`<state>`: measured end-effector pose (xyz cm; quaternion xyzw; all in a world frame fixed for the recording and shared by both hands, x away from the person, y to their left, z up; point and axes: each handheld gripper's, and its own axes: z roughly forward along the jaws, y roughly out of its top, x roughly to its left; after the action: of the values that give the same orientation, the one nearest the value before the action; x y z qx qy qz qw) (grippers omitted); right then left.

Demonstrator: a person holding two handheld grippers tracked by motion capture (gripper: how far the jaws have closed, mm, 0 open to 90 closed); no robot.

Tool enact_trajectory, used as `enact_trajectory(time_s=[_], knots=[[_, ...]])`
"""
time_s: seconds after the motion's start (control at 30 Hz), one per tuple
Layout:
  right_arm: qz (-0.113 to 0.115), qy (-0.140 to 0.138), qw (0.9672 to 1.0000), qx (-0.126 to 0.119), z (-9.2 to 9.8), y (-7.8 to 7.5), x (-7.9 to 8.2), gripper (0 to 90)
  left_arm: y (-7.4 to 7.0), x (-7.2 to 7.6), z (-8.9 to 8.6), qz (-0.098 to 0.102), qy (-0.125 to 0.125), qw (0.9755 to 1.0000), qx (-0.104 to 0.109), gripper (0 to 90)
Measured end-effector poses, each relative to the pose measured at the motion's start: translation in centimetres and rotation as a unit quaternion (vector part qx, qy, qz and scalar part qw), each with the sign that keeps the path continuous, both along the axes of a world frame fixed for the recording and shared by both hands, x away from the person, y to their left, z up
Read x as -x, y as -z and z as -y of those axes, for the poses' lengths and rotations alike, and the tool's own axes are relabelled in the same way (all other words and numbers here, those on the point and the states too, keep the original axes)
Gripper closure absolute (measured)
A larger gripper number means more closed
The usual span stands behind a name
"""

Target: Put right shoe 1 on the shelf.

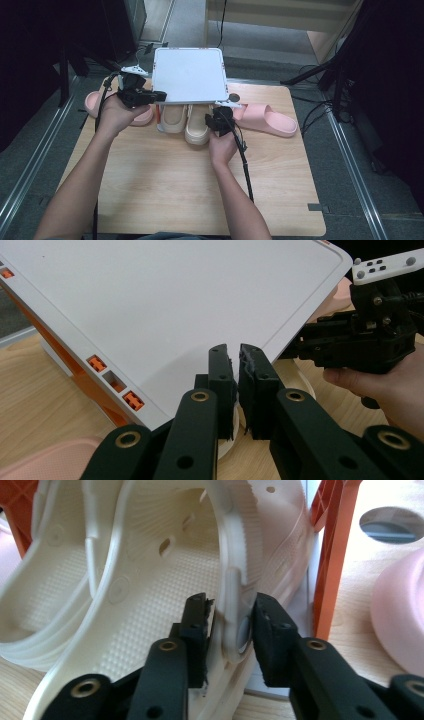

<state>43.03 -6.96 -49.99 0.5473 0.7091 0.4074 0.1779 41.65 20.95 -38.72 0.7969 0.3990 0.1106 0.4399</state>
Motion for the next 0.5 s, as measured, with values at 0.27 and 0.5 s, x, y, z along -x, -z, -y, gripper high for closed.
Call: enact_trajectory(time_s=[0.27,0.5], knots=[[0.010,-0.016,0.9998,0.004,0.1,-0.1,-0.4,73.1,0.0,0.0,0.0,0.001,0.000,1.0000,0.000,83.9],[-0.007,-0.017,0.9992,-0.036,1.0,-0.1,0.1,65.0,0.0,0.0,-0.1,-0.001,-0.001,1.0000,0.002,83.6]])
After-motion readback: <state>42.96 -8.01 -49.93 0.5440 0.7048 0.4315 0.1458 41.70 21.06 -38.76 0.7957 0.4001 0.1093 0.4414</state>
